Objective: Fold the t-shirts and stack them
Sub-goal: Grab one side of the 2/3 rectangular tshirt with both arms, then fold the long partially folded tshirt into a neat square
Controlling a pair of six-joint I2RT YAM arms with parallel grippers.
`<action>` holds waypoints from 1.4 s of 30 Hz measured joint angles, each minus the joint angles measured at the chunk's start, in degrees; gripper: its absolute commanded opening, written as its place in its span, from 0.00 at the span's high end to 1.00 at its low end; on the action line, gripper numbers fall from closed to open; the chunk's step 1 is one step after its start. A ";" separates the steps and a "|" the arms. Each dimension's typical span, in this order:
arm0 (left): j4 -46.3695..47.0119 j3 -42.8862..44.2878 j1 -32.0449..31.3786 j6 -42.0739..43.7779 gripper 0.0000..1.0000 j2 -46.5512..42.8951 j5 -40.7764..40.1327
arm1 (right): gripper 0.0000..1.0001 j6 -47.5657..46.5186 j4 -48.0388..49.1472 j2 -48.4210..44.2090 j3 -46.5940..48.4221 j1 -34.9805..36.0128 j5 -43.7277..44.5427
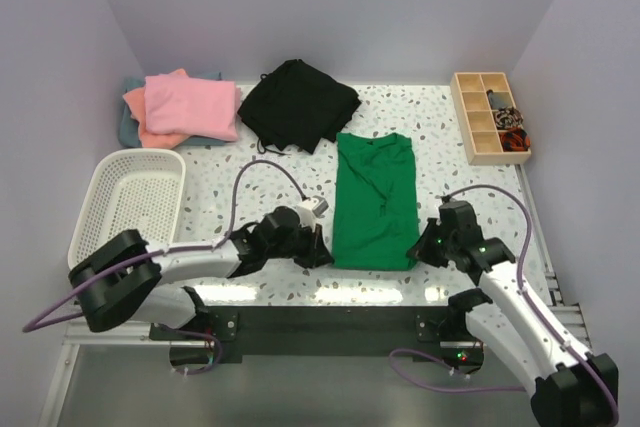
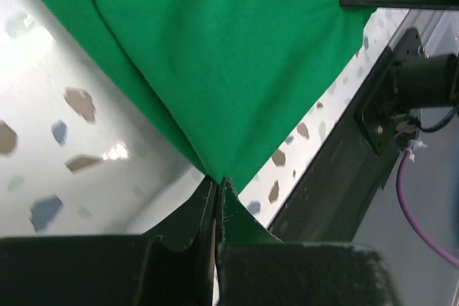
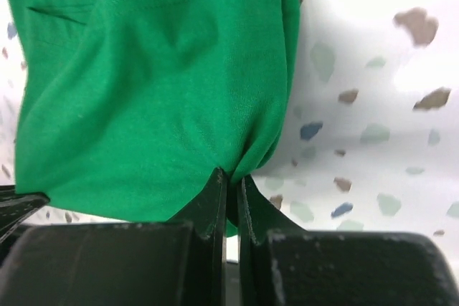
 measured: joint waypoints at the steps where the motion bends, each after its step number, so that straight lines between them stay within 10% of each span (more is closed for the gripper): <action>1: -1.73 -0.55 -1.38 -0.59 1.00 -1.95 -1.27 | 1.00 0.31 -1.57 -1.64 -0.02 0.79 -0.11; 14: -21.33 -3.96 -20.98 -13.99 1.00 -19.54 -15.78 | 1.00 5.18 -18.93 -14.84 0.52 11.04 -2.89; 22: -33.55 7.93 -22.67 -14.62 1.00 -16.59 -28.24 | 1.00 3.61 -18.58 -8.74 9.51 11.10 -0.02; 42: -30.75 30.82 7.26 5.57 1.00 8.24 -26.38 | 1.00 -10.49 -0.98 39.93 40.81 4.31 8.72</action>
